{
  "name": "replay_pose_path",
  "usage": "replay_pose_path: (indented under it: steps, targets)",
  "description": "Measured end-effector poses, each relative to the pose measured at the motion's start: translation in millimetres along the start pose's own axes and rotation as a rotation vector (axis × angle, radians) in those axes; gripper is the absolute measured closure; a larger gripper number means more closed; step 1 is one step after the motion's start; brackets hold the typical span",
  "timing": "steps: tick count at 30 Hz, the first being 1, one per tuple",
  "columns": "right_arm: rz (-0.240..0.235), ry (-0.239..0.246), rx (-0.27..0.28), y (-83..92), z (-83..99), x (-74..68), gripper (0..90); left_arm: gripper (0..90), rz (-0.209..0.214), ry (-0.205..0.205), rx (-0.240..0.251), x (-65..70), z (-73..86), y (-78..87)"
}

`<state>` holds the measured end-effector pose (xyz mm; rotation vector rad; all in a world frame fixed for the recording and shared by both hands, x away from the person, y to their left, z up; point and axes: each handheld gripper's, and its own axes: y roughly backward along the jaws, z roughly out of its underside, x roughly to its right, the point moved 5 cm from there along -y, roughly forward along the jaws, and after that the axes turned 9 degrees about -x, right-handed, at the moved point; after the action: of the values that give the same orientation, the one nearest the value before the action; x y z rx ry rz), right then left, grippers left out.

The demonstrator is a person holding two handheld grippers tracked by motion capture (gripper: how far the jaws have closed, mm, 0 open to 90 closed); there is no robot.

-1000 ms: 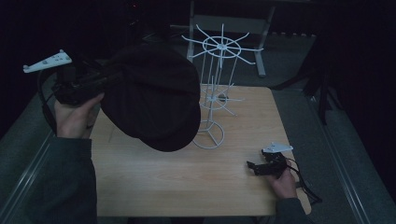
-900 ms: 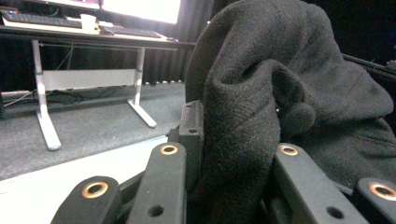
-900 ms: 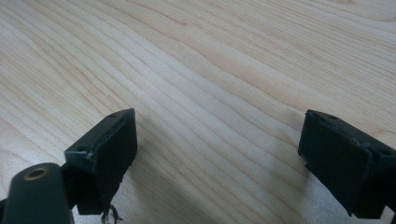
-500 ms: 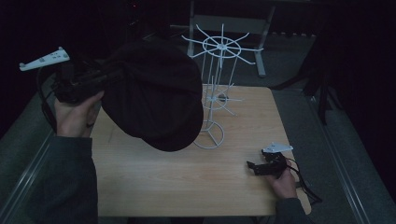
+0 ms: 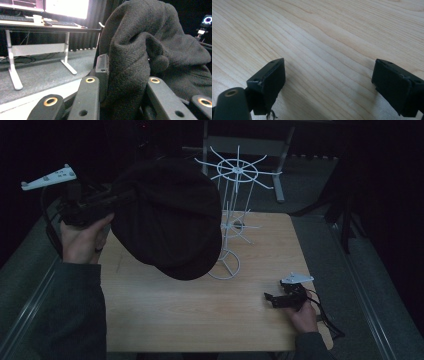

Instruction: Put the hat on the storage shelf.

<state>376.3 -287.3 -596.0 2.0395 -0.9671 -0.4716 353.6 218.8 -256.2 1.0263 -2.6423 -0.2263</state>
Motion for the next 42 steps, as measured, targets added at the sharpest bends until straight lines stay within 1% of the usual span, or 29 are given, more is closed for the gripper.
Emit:
replay_pose_path:
  steps: [6,11,14,19,22,24,26,29,31,32,33,35,37,38,42]
  targets:
    - [0.0,0.0,-0.001,0.1,0.0,0.0,11.6,75.6,0.008,-0.002,-0.003,1.5,-5.8,-8.7]
    - [0.0,0.0,-0.001,0.1,0.0,0.0,11.5,75.5,0.021,0.025,0.004,-4.7,-10.7,-19.8]
    - [0.0,0.0,-0.001,0.1,0.0,0.1,11.6,75.5,0.027,0.035,0.01,-7.1,-14.0,-24.7]
    - [0.0,0.0,-0.001,0.1,0.0,0.0,11.6,75.3,0.024,0.039,0.014,-7.9,-19.6,-31.6]
    - [0.0,0.001,-0.001,0.1,0.0,0.0,11.6,75.2,0.02,0.042,0.009,-9.1,-22.8,-39.2]
    - [0.0,0.001,-0.001,0.1,0.0,0.1,11.6,75.2,0.019,0.047,0.001,-10.2,-23.4,-44.6]
    - [0.0,0.0,-0.001,0.1,0.0,0.1,11.6,75.1,0.014,0.051,-0.017,-11.9,-22.0,-52.8]
    - [0.0,0.001,-0.001,0.1,0.0,0.1,11.6,74.8,0.009,0.071,-0.049,-16.9,-16.3,-67.3]
    - [-0.001,-0.002,-0.002,0.2,0.1,-0.1,11.6,74.6,-0.003,0.075,-0.065,-19.6,-12.4,-75.0]
    - [-0.001,-0.002,-0.002,0.2,0.1,-0.1,11.6,74.5,-0.003,0.075,-0.065,-19.6,-12.4,-75.0]
    - [-0.001,-0.002,-0.002,0.2,0.1,-0.2,11.6,74.5,0.003,0.081,-0.071,-21.1,-10.2,-80.6]
    - [-0.001,-0.001,-0.002,0.2,0.0,-0.1,11.6,74.5,0.003,0.085,-0.085,-21.1,-8.9,-84.8]
    - [-0.001,-0.001,-0.002,0.2,0.0,0.0,11.6,74.6,0.001,0.078,-0.099,-20.0,-7.0,-88.6]
    - [-0.001,-0.001,-0.002,0.2,0.0,0.0,11.6,74.5,-0.006,0.07,-0.109,-19.4,-5.7,-90.4]
    - [-0.001,-0.001,-0.001,0.1,0.0,0.0,11.6,73.1,-0.038,0.058,-0.131,-19.2,-2.1,-95.4]
